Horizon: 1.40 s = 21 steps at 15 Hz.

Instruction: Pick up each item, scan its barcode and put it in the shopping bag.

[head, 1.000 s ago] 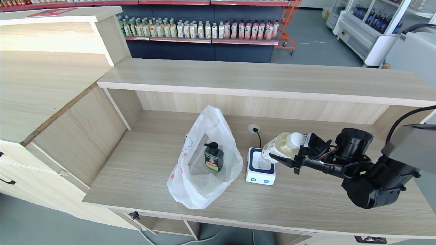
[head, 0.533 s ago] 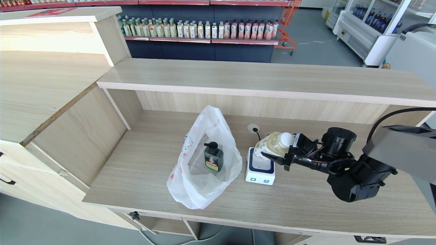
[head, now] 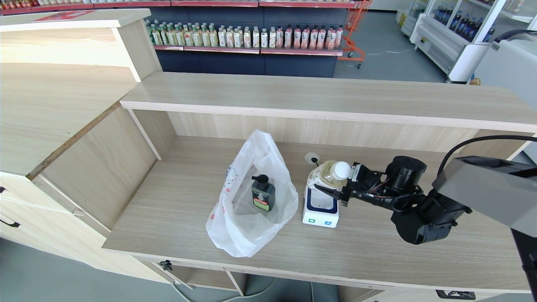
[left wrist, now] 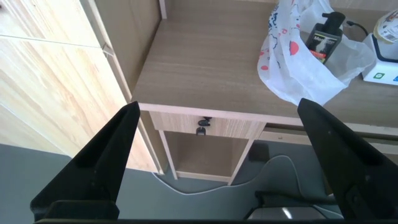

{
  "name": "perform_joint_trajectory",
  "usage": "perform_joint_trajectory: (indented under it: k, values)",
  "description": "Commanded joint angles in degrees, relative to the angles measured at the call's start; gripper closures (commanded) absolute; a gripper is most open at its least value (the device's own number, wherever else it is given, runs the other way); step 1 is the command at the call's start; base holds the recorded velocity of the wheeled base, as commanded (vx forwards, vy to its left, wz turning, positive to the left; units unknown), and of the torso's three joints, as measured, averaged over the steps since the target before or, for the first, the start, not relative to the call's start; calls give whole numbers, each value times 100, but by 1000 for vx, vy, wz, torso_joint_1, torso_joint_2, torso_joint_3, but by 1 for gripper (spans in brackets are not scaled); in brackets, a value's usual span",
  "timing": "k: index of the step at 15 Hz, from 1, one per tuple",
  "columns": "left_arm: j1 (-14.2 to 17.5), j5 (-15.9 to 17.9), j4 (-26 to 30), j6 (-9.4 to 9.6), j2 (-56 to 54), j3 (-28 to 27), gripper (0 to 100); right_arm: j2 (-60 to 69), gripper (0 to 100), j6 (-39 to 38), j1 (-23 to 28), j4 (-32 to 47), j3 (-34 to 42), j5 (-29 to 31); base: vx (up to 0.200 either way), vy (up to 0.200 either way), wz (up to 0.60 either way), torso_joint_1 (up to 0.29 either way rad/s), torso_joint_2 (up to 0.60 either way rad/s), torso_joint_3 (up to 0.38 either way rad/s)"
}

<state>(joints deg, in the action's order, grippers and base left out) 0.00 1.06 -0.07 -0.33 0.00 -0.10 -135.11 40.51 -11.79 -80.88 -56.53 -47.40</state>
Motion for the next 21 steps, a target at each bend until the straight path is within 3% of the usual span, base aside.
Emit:
perform_joint_trajectory:
  k: [1, 9, 12, 13, 16, 21]
  values:
    - [0, -1, -1, -2, 0, 1, 0, -42, 100, 1, -8, 38, 1, 2, 0, 0, 0, 0, 0, 0]
    - [9, -1, -1, -2, 0, 1, 0, 565, 100, -149, 10, 196, 283, -59, 0, 0, 0, 0, 0, 0]
    - [0, -1, -1, -2, 0, 1, 0, 1329, 100, -1124, 27, 337, 669, -50, 0, 0, 0, 0, 0, 0]
    - [0, -1, -1, -2, 0, 1, 0, 1813, 100, -2144, 19, 416, 915, 46, 0, 0, 0, 0, 0, 0]
    - [0, -1, -1, -2, 0, 1, 0, 2463, 100, -3427, -52, 1224, 1118, 547, 0, 0, 0, 0, 0, 0]
    - [0, -1, -1, -2, 0, 1, 0, 2586, 100, -4385, -69, 1620, 1293, 899, 0, 0, 0, 0, 0, 0]
